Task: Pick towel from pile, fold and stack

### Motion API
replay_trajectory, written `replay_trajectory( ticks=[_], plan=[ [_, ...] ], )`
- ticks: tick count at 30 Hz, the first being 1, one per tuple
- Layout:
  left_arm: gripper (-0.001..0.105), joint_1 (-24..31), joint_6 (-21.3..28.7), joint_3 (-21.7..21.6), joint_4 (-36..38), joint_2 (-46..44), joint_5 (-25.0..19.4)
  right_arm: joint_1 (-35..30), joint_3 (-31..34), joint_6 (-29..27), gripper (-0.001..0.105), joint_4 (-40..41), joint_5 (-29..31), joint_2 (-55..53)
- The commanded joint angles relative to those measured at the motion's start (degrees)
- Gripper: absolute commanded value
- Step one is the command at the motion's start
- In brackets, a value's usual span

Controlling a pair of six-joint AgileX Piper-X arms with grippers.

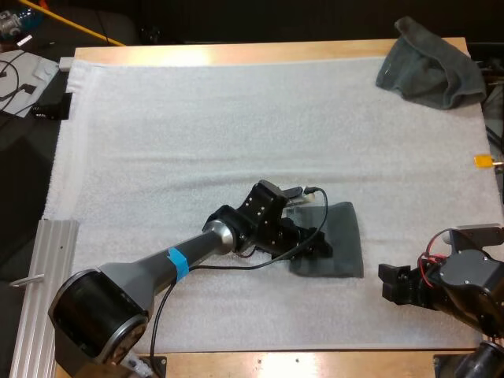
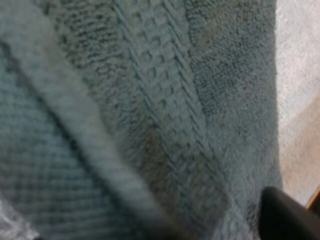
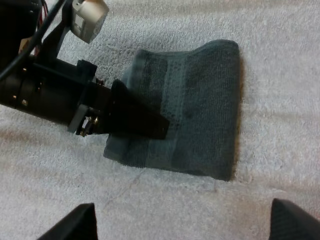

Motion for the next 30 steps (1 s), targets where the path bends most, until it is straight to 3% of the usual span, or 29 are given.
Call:
replay_trajectory(
  ticks=[1, 3, 4, 7, 12, 16, 17, 20, 22, 30],
  plan=[
    [0.051, -0.74, -0.39, -0.89, 0.55, 0.11, 0.11, 0.16, -0.40, -0.04, 0.068, 0.78, -0.08, -0.14],
    [0.041, -0.66, -0.16, -0.40, -0.16, 0.15, 0.66, 0.02, -0.21, -0.47, 0.067, 0.55, 0.57, -0.20],
    [0.025, -0.69, 0.58, -0.41, 0.28, 0.09, 0.78, 0.06, -0.25, -0.45, 0.066, 0.44, 0.62, 0.01],
    [0.001, -0.57, 2.51, -0.43, 1.25, 0.02, 0.97, 0.08, -0.32, -0.47, 0.066, 0.46, 0.55, -0.12],
    [0.000, 2.55, 13.49, -0.47, 8.73, -4.52, -2.04, 0.13, -0.23, -0.59, 0.066, 0.59, 0.57, 0.05],
    [0.000, 9.56, 23.14, -0.41, 18.92, -9.02, -5.17, 0.16, -0.26, -0.57, 0.066, 0.62, 0.58, 0.00],
    [0.000, 13.22, 27.98, -0.48, 24.05, -10.44, -7.43, 0.16, -0.27, -0.51, 0.066, 0.63, 0.60, -0.13],
    [0.000, 19.05, 35.33, -0.64, 31.34, -12.09, -11.73, 0.10, -0.35, -0.49, 0.066, 0.52, 0.57, -0.17],
    [0.000, 17.82, 32.82, -0.69, 28.24, -11.87, -11.99, 0.03, -0.31, -0.13, 0.067, 0.30, 0.49, -0.23],
    [0.000, 34.39, 47.80, -1.18, 41.12, -13.77, -30.76, 0.16, -0.40, 0.18, 0.067, 0.10, -0.12, -0.41]
  ],
)
